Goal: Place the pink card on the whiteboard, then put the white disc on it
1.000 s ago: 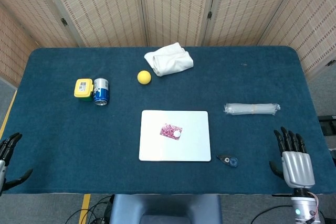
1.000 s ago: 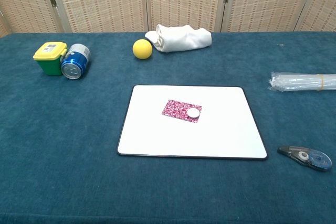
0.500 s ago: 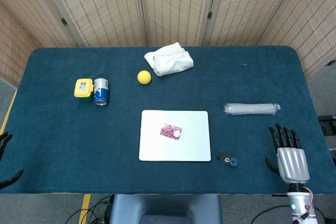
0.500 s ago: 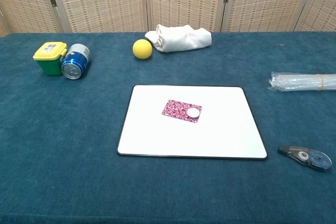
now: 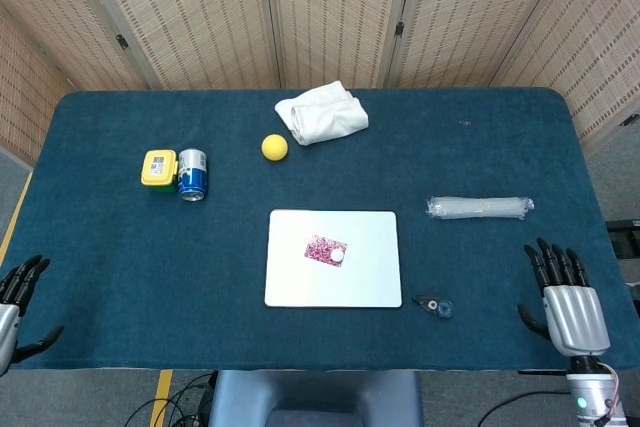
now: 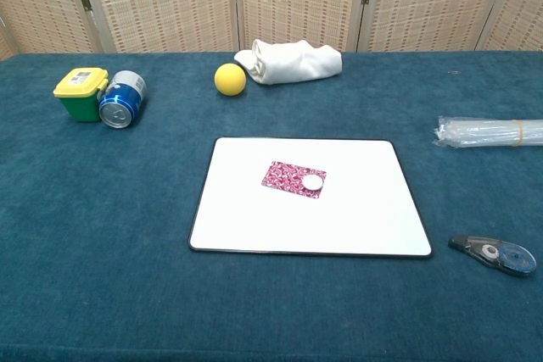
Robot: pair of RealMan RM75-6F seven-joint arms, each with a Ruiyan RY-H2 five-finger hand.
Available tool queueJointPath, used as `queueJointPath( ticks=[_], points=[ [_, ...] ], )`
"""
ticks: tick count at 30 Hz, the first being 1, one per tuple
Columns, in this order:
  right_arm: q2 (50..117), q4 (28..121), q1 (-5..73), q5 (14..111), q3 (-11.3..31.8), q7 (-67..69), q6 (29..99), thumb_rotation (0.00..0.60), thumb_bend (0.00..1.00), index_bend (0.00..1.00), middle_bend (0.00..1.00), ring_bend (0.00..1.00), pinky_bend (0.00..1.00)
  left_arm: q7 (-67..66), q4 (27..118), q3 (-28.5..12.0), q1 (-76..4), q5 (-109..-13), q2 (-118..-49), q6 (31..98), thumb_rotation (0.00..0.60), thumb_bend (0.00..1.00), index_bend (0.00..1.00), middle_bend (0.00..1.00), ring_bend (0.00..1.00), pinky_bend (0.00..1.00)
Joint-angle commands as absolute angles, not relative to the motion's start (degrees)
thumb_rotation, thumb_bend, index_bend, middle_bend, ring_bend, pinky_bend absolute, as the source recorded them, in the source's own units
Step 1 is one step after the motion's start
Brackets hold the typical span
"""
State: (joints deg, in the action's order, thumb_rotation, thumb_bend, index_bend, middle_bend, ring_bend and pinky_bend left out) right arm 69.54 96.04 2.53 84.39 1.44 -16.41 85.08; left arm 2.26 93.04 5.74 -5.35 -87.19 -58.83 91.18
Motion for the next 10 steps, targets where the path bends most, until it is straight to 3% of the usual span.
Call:
queueJointPath(
  ticks=[1,10],
  points=[
    [69.03,96.07,2.54,84.48,1.32,-15.89,84.75,0.6,0.19,0.0,0.0,0.0,0.0,1.41,93.54,5.58,-5.43,-87.56,-58.8,90.23,0.6,0.28,0.06,0.08,0.12,0.32],
    [67.99,96.51,2.7,85.51,1.32,-13.8,84.63,0.6,0.19,0.0,0.0,0.0,0.0,-1.57,93.68,4.94,-4.87,-88.04,-59.71,88.84,0.6,0.28,0.06,0.08,0.12,0.32]
  ],
)
